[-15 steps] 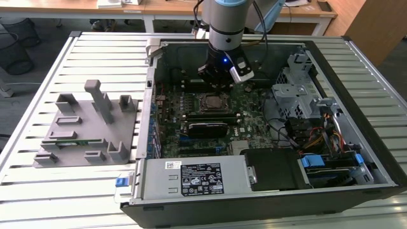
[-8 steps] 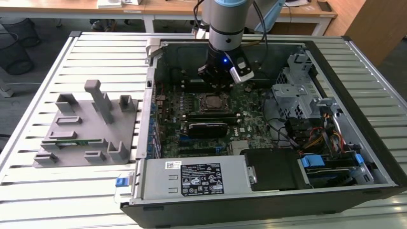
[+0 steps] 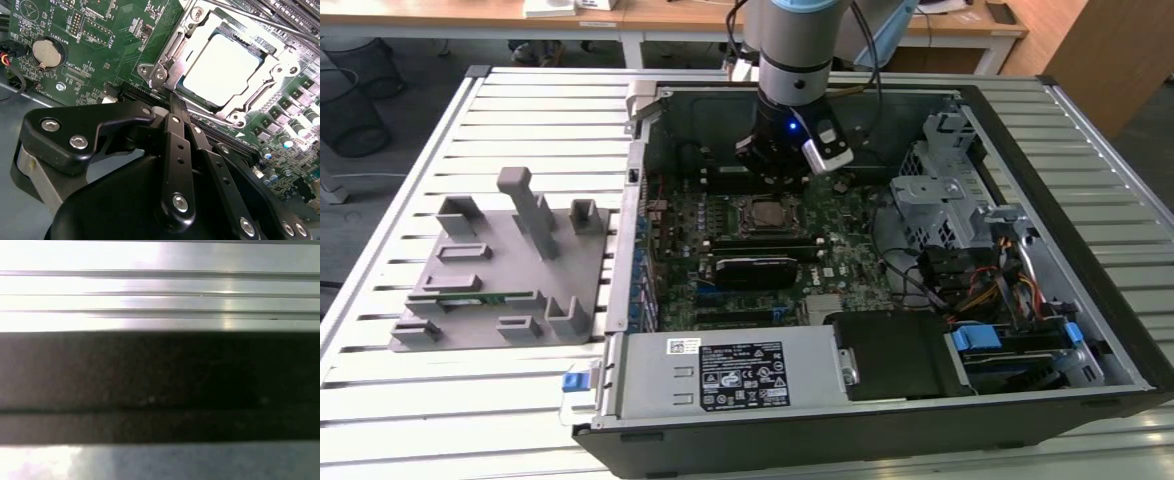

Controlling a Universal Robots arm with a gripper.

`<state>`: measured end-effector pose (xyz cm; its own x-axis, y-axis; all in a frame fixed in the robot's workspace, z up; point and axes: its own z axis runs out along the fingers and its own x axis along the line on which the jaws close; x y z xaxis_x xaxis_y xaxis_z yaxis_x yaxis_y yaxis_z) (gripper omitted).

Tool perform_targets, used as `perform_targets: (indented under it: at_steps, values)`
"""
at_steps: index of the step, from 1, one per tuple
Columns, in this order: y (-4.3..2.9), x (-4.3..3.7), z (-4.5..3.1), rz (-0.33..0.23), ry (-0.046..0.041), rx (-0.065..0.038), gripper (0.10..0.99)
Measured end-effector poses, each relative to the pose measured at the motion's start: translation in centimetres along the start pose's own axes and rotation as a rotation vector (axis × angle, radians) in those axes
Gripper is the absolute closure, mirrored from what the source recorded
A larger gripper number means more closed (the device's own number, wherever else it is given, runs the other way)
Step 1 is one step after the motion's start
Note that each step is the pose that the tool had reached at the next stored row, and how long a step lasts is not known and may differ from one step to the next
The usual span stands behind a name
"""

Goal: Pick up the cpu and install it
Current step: 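Install the first cpu locking lever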

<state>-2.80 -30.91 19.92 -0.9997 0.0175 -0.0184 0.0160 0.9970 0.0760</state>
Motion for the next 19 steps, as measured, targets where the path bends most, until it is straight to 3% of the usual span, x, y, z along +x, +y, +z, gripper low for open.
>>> perform_targets:
  at_steps: [5, 19]
  values:
    - [-0.04, 0.0, -0.02, 0.0, 0.0003, 0.004, 0.973]
    - [-0.07, 0.01, 0.31, -0.001, 0.0001, 0.033, 0.973]
